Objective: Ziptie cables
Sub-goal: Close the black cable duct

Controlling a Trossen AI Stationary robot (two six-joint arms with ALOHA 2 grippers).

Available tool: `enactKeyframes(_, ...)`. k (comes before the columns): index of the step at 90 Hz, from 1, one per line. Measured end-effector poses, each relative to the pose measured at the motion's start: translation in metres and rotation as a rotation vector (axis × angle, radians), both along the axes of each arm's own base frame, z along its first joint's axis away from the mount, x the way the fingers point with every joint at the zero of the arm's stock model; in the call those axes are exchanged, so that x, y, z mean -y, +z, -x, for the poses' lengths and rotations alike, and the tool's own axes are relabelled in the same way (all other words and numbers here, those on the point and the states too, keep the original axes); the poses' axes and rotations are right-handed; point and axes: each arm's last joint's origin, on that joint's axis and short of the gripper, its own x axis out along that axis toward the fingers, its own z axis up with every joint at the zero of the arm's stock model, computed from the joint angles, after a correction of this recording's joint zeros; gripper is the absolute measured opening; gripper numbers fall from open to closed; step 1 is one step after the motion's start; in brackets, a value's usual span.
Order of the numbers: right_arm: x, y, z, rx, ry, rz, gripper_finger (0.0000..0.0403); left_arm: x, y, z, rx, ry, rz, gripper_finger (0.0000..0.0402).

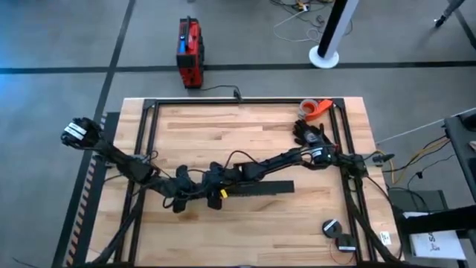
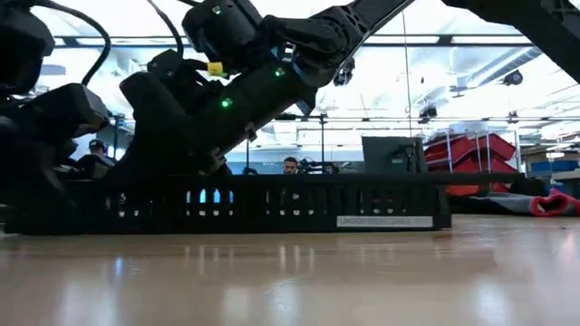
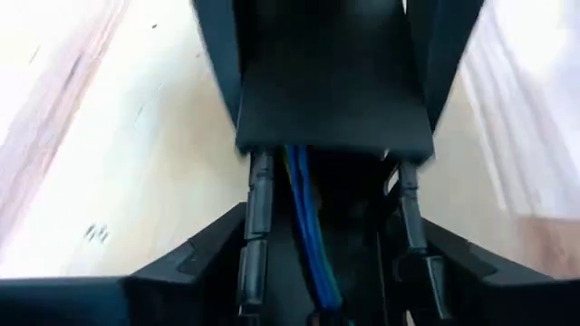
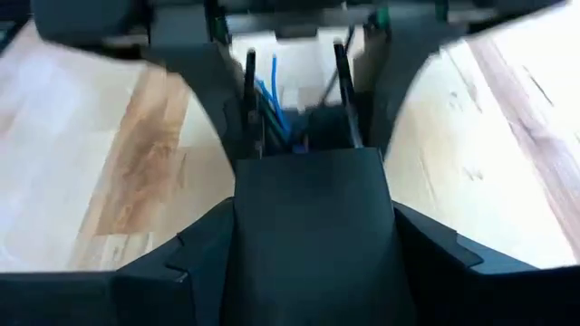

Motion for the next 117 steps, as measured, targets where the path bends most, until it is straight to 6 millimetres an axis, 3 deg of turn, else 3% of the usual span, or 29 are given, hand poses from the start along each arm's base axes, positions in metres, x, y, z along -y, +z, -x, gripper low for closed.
enactKeyframes(35, -0.001, 0.001, -0.002, 0.039, 0.005, -0.009, 0.0214, 0.005, 0.01, -0.014, 0.121, -0.038, -0.014, 0.0244)
enactKeyframes(57, 0.001, 0.002, -0.003, 0.026, -0.01, -0.018, 0.0213, 0.002, 0.018, -0.006, 0.0, -0.027, 0.011, 0.0232)
enactKeyframes(84, 0.009, -0.001, 0.001, -0.045, -0.012, -0.086, 0.0214, -0.001, 0.018, 0.005, -0.085, -0.079, 0.045, 0.025)
enactKeyframes(100, 0.009, -0.001, 0.0, -0.038, -0.016, -0.086, 0.0214, -0.002, 0.012, 0.007, -0.099, -0.071, 0.01, 0.0244)
enactKeyframes(117, 0.009, -0.001, 0.001, -0.035, -0.009, -0.092, 0.0213, -0.002, 0.004, 0.006, -0.128, -0.046, -0.005, 0.0212)
